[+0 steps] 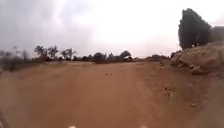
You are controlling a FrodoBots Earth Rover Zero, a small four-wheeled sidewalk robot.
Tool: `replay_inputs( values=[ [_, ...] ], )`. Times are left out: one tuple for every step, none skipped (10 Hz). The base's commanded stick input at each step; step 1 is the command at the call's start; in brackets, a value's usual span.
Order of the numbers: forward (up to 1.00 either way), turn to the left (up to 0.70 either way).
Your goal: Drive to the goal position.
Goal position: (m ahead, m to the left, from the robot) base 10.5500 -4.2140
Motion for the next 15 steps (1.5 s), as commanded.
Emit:
replay_inputs(
  values=[
    [0.5, -0.32],
    [0.5, -0.07],
    [0.5, 0.0],
    [0.5, 0.0],
    [0.5, 0.0],
    [0.5, 0.0],
    [0.5, 0.0],
    [0.5, 0.0],
    [0.5, 0.0],
    [0.5, 0.0],
    [0.5, 0.0],
    [0.5, 0.0],
    [0.5, 0.0],
    [0.5, 0.0],
    [0.5, 0.0]
  ],
)
